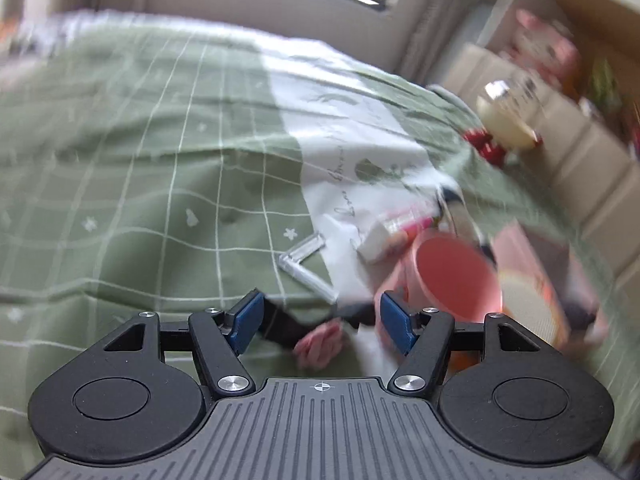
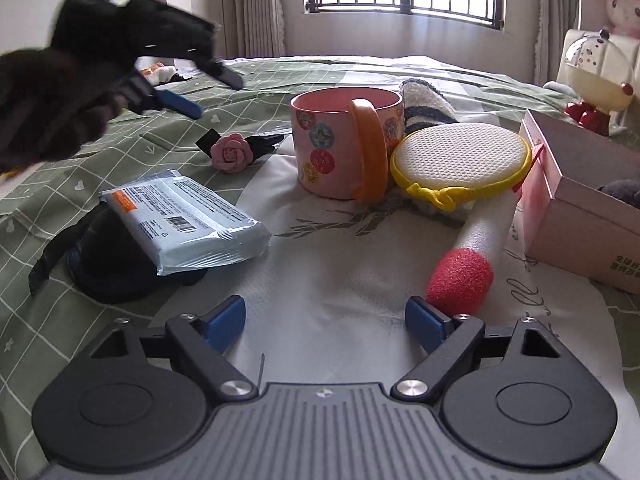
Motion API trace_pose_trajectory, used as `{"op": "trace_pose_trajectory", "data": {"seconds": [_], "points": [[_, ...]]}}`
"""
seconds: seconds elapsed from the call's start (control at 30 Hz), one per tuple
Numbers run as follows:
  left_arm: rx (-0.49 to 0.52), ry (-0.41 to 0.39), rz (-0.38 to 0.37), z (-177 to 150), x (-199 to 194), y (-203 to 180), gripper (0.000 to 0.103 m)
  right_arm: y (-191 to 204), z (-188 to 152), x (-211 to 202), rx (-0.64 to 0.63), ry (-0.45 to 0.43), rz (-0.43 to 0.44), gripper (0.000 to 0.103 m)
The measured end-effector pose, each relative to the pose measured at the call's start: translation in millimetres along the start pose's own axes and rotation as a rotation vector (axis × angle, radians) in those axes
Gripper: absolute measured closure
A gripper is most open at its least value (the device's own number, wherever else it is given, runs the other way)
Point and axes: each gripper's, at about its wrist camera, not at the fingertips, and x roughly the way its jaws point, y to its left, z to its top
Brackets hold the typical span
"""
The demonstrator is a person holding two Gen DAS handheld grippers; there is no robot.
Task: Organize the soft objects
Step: 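Withdraw the open left tool from the pink box back over the table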
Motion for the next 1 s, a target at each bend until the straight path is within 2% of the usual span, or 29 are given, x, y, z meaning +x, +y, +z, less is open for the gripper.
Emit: {"op": "trace_pose_trajectory", "data": {"seconds": [0.07, 0.13, 0.2, 0.27, 0.33, 0.37, 0.47, 0.5, 0.53, 0.6, 0.77, 0.8, 0.83, 1.0], "points": [[-0.089, 0.034, 0.015, 17.6, 23.8, 5.8, 0.034, -3.2, 0.0, -0.1, 0.014, -0.003, 0.012, 0.015], [-0.083, 0.085, 0.107, 30.8, 49.9, 3.7, 0.034, -4.8, -0.6, 0.3, 0.023, -0.004, 0.017, 0.014], [-0.042, 0.138, 0.208, 39.2, 76.5, -2.7, 0.034, -4.3, -0.6, 1.7, 0.021, -0.003, 0.021, 0.012], [-0.010, 0.208, 0.229, 41.5, 100.9, -7.2, 0.030, -3.9, -0.7, 2.6, 0.018, -0.002, 0.025, 0.010], [0.035, 0.223, 0.261, 41.2, 113.2, -16.0, 0.025, -3.7, -0.7, 3.3, 0.016, 0.001, 0.030, 0.008], [0.073, 0.229, 0.278, 40.7, 117.0, -21.9, 0.025, -3.7, -0.7, 3.7, 0.015, 0.004, 0.033, 0.007], [0.216, 0.237, 0.349, 29.9, 120.2, -39.2, 0.034, -2.7, -0.4, 4.7, 0.008, 0.008, 0.035, 0.006], [0.253, 0.226, 0.348, 25.4, 117.8, -42.6, 0.044, -2.5, -0.3, 5.0, 0.006, 0.009, 0.034, 0.006], [0.273, 0.216, 0.335, 22.8, 114.1, -42.8, 0.060, -2.3, -0.3, 5.2, 0.004, 0.010, 0.034, 0.006], [0.278, 0.199, 0.317, 18.3, 103.9, -38.7, 0.076, -1.4, 0.2, 6.3, -0.001, 0.014, 0.034, 0.005], [0.223, 0.182, 0.268, 9.3, 70.7, -16.3, 0.081, 1.1, 2.1, 9.8, -0.016, 0.033, 0.042, 0.000], [0.206, 0.167, 0.262, 7.9, 60.9, -9.0, 0.088, 1.4, 2.7, 10.5, -0.017, 0.038, 0.043, 0.000], [0.183, 0.147, 0.255, 7.6, 50.6, 0.6, 0.090, 1.3, 3.5, 11.5, -0.016, 0.047, 0.044, 0.000], [0.053, 0.031, 0.211, -3.4, -17.1, 45.6, 0.090, 9.0, 7.9, 15.8, -0.053, 0.097, 0.013, 0.000]]}}
